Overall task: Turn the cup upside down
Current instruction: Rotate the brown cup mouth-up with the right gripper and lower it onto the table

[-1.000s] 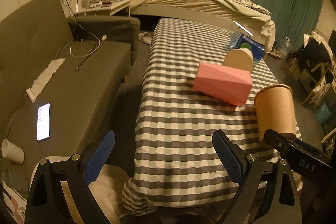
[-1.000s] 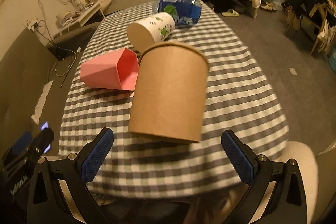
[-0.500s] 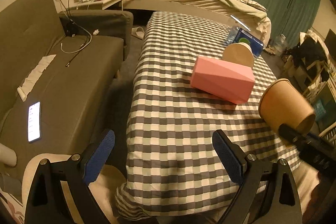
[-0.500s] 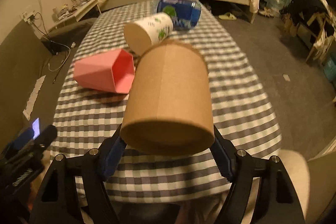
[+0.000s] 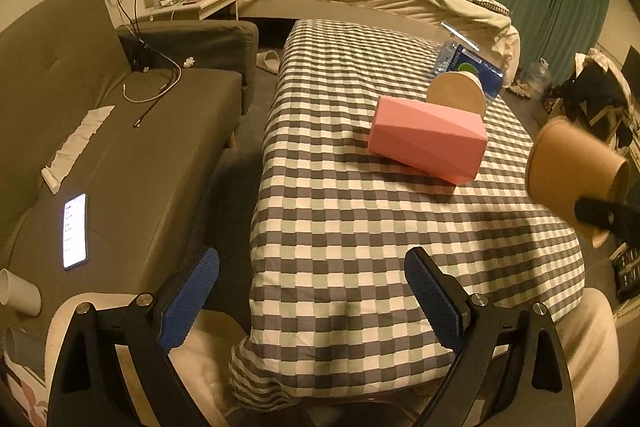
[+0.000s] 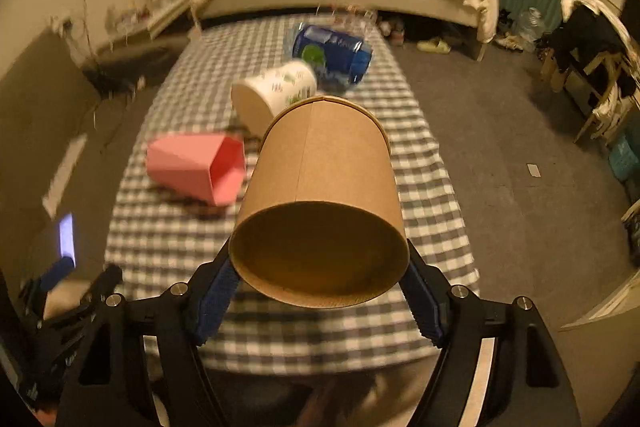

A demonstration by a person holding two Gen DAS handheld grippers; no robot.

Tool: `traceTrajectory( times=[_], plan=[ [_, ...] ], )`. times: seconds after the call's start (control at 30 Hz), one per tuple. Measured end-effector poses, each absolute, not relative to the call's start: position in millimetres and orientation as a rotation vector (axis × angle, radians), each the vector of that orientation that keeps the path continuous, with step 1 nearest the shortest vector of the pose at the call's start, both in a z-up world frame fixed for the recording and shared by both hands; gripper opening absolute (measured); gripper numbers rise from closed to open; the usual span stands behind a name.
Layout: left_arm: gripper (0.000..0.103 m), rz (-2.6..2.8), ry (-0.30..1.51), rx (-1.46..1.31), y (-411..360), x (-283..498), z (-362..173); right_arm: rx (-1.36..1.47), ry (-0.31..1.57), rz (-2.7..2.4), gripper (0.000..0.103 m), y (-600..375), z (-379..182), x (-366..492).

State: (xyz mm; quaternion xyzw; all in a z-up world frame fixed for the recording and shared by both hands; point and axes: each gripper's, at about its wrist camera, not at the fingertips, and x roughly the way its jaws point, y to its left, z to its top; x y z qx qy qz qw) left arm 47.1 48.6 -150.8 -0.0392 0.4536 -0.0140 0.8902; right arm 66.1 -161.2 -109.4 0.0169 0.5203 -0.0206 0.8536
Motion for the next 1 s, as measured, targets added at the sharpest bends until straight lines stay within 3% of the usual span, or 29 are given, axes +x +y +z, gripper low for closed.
traceTrajectory(
  times=[0.33,0.47,0.6,1.0],
  plan=[
    [0.096,-0.033,0.966,-0.092,51.5,53.9,-158.3,-0.068,1.329,-0.037,0.075,-166.2,-133.7,104.1],
    [0.096,-0.021,0.981,-0.105,57.3,57.9,-163.2,-0.046,1.326,-0.031,0.075,-167.6,-139.3,125.7],
    [0.096,-0.008,0.984,-0.110,60.8,61.5,-164.7,-0.042,1.316,-0.035,0.066,-166.9,-144.2,138.7],
    [0.097,-0.030,0.941,-0.023,34.8,56.0,-143.9,0.017,1.160,0.047,0.066,-177.1,-111.5,106.4]
  ],
)
